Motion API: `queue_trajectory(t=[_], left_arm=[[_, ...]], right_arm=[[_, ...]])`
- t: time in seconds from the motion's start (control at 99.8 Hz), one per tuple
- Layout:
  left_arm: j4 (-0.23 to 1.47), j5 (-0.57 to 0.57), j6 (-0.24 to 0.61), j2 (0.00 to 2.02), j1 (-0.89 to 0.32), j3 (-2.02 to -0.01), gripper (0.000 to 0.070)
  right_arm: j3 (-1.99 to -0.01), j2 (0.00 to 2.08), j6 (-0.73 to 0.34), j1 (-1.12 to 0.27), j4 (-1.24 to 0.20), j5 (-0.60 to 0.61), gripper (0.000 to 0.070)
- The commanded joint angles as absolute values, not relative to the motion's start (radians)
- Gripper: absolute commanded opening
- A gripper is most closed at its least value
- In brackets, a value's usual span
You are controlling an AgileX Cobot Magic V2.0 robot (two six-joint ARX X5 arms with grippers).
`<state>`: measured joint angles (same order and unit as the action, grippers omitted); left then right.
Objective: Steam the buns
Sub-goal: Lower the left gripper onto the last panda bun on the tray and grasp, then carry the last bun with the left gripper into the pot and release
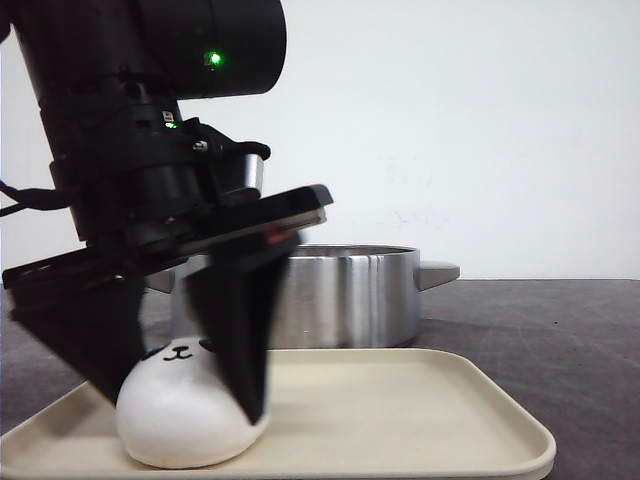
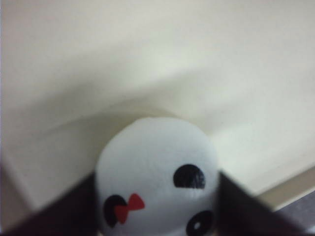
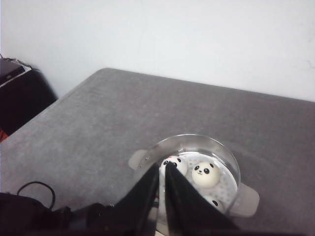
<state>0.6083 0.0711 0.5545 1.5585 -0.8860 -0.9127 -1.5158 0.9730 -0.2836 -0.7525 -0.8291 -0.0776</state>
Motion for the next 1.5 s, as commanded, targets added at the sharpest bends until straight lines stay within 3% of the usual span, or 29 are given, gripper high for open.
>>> queue_trajectory(t=[0.0, 0.14, 0.26, 0.441, 0.741, 1.002, 1.082, 1.212, 1.282, 1.342, 1.493], left_arm=[[0.611, 0.058, 0.545, 1.582, -0.897, -0.924, 0.0008], [0.610, 0.038, 0.494, 1.534, -0.897, -0.970, 0.0009], [0.594, -0.051, 0.400, 1.483, -0.890, -1.067, 0.0009], [0.490, -0.100, 0.275, 1.492, -0.800, -1.210, 0.0009], [0.371, -0.046, 0.273, 1.612, -0.595, -1.239, 0.0010], [0.367, 0.063, 0.273, 1.729, -0.536, -1.239, 0.0037], [0.366, 0.077, 0.273, 1.740, -0.536, -1.239, 0.0141], [0.367, 0.078, 0.274, 1.742, -0.538, -1.239, 0.0481], [0.373, 0.080, 0.282, 1.741, -0.538, -1.239, 0.0600], [0.385, 0.097, 0.285, 1.741, -0.538, -1.239, 0.0651], [0.459, 0.134, 0.292, 1.739, -0.537, -1.259, 0.0675]], right_arm=[[-1.533, 0.979, -0.269, -0.762, -0.826, -0.076, 0.0014], [-1.533, 0.979, -0.268, -0.762, -0.838, -0.078, 0.0014], [-1.532, 0.979, -0.256, -0.762, -0.840, -0.080, 0.0014], [-1.531, 0.984, -0.254, -0.762, -0.839, -0.080, 0.0014], [-1.524, 1.000, -0.256, -0.762, -0.842, -0.080, 0.0014], [-1.524, 1.014, -0.299, -0.763, -0.855, -0.081, 0.0014], [-1.524, 1.019, -0.309, -0.763, -0.860, -0.080, 0.0014], [-1.524, 1.027, -0.315, -0.764, -0.870, -0.081, 0.0014], [-1.524, 1.034, -0.316, -0.764, -0.876, -0.080, 0.0014], [-1.524, 1.040, -0.315, -0.764, -0.883, -0.080, 0.0014], [-1.524, 1.062, -0.314, -0.764, -0.904, -0.081, 0.0014]])
